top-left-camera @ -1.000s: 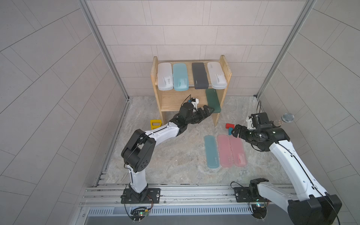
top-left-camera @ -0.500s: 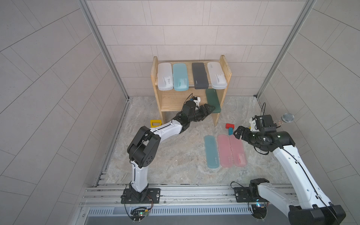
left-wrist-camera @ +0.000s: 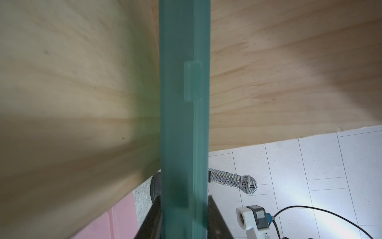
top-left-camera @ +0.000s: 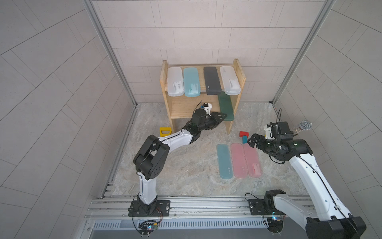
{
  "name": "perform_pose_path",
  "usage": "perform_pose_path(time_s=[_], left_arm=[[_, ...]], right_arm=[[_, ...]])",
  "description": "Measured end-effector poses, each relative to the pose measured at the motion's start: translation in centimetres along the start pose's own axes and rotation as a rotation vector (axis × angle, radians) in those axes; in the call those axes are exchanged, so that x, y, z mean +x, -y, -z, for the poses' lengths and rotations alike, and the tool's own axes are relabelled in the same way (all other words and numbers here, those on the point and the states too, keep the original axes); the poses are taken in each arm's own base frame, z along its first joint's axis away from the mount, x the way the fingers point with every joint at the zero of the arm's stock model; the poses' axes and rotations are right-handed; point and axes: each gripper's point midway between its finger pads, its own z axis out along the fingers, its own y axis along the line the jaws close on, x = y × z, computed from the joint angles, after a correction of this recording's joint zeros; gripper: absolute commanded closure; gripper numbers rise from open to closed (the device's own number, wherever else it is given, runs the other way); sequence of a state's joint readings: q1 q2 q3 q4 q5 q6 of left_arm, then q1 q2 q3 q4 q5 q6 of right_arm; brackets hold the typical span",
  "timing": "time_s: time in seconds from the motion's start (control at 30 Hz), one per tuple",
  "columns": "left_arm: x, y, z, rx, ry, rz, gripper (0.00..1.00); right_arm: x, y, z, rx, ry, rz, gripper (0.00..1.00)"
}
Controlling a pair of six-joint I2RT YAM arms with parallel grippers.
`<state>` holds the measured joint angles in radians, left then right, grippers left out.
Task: Remove the pencil cases from the shelf
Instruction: Pick up the pencil case from the shelf.
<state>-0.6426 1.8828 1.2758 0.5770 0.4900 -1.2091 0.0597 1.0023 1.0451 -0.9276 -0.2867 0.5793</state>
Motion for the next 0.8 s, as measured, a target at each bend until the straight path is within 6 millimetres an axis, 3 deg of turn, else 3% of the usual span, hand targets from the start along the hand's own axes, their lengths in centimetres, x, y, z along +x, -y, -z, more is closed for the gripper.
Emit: perform_pose_path(time_s=[0.17, 0.33, 0.57, 0.7, 0.8], left_arm=[[1.6, -0.4, 2.4, -0.017, -0.03, -0.053, 1.0], [4.3, -1.9, 7.7, -0.077, -0.067, -0.193, 1.0], [7.4, -4.7, 15.2, -0.176, -0.053, -0.383, 1.0], [7.8, -5.1, 17.7, -0.203, -0.013, -0.434, 1.0], [7.6, -4.7, 18.7, -0.21, 0.014, -0.459, 1.0]], right_arm=[[-0.7, -1.5, 0.1, -0.074, 0.022, -0.004, 0.0], [-1.2, -5.4, 1.0, -0.202, 0.068, 0.048, 0.0], [-2.3, -14.1, 1.9, -0.392, 0.098, 0.141, 0.0], [-2.6, -19.8, 0.3, -0.447, 0.073, 0.211, 0.0], [-2.1, -23.0, -1.7, -0.457, 0.044, 0.252, 0.0]])
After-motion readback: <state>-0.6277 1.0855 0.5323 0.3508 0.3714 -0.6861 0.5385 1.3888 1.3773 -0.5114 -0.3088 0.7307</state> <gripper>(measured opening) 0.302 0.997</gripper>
